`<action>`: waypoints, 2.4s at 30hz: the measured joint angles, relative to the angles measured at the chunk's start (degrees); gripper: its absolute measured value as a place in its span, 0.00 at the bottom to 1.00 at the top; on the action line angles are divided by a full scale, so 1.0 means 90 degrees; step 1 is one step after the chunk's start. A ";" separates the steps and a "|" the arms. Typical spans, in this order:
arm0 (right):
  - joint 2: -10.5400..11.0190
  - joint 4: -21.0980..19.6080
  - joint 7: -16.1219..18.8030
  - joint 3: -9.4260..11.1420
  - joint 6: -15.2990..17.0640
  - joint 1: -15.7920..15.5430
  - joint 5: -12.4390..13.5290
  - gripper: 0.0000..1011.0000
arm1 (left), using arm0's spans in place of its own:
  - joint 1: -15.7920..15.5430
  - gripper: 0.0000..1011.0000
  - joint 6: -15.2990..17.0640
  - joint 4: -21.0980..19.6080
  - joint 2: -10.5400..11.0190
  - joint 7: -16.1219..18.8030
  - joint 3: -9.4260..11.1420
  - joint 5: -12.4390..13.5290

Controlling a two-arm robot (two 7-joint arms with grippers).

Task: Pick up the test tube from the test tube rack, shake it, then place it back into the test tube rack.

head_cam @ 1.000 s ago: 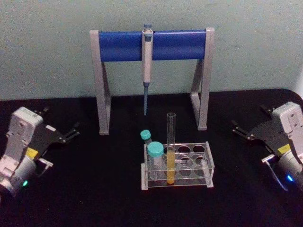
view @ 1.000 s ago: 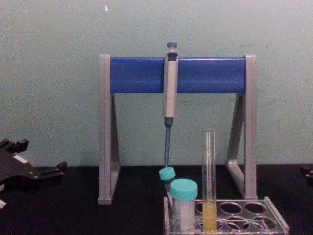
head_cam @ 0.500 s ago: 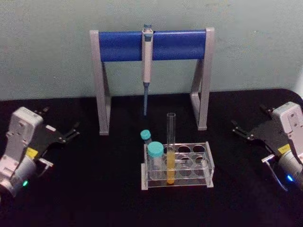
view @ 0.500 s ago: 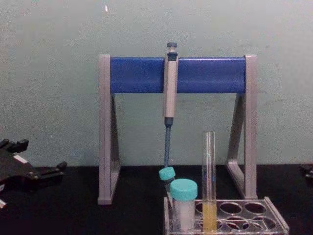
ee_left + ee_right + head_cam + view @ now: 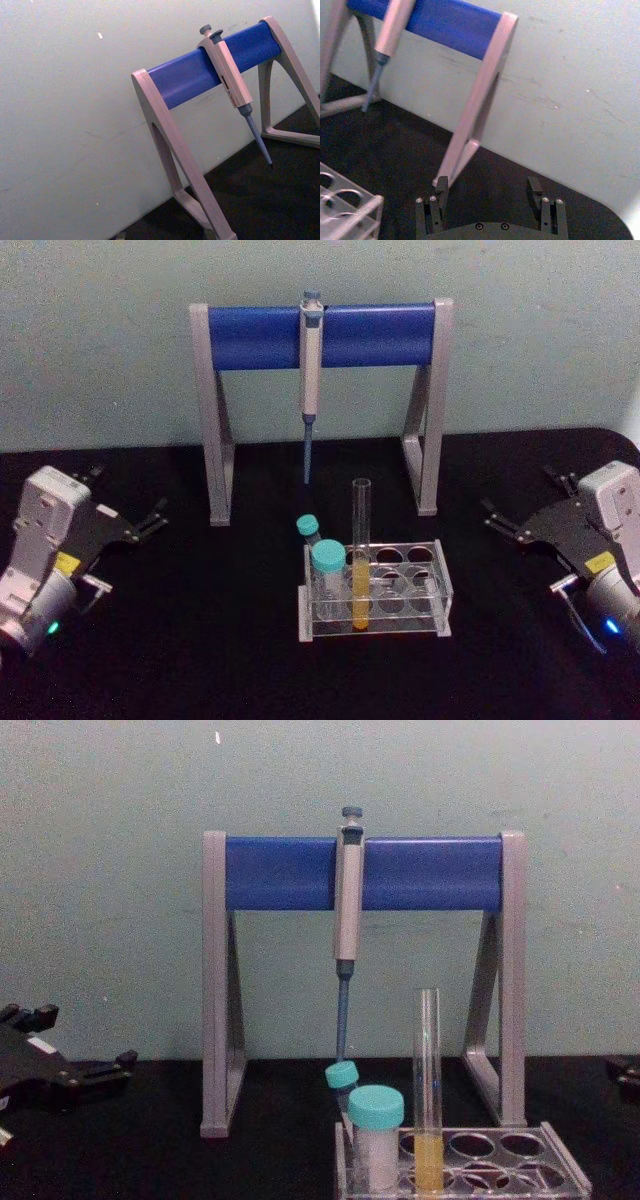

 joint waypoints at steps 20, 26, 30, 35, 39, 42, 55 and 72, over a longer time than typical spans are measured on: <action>-0.0131 -0.0940 0.1866 0.0304 0.0312 -0.0574 0.1691 0.99 | -0.0001 0.99 0.0000 0.0000 0.0000 0.0000 0.0000 0.0000; -0.0125 -0.1057 0.2499 0.0320 0.0585 -0.0578 0.2084 0.99 | 0.0000 0.99 0.0000 0.0000 0.0000 0.0000 0.0000 0.0000; -0.0141 -0.1077 0.2817 0.0296 0.0756 -0.0535 0.2236 0.99 | 0.0000 0.99 0.0000 0.0000 0.0000 0.0000 0.0000 0.0000; -0.0236 -0.0966 0.3096 0.0211 0.0939 -0.0372 0.2269 0.99 | -0.0001 0.99 0.0000 0.0000 0.0000 0.0000 0.0000 0.0000; -0.0328 -0.0792 0.3228 0.0112 0.1012 -0.0181 0.2258 0.99 | 0.0000 0.99 0.0000 0.0000 0.0000 0.0000 0.0000 0.0000; -0.0417 -0.0612 0.3318 0.0020 0.1071 0.0007 0.2230 0.99 | 0.0000 0.99 0.0000 0.0000 0.0000 0.0000 0.0000 0.0000; -0.0759 0.0132 0.3628 -0.0316 0.1146 0.0720 0.2128 0.99 | 0.0000 0.99 0.0000 0.0000 0.0000 0.0000 0.0000 0.0000; -0.0861 0.0404 0.3690 -0.0429 0.1093 0.0954 0.2055 0.99 | 0.0000 0.99 0.0000 0.0000 0.0000 0.0000 0.0000 0.0000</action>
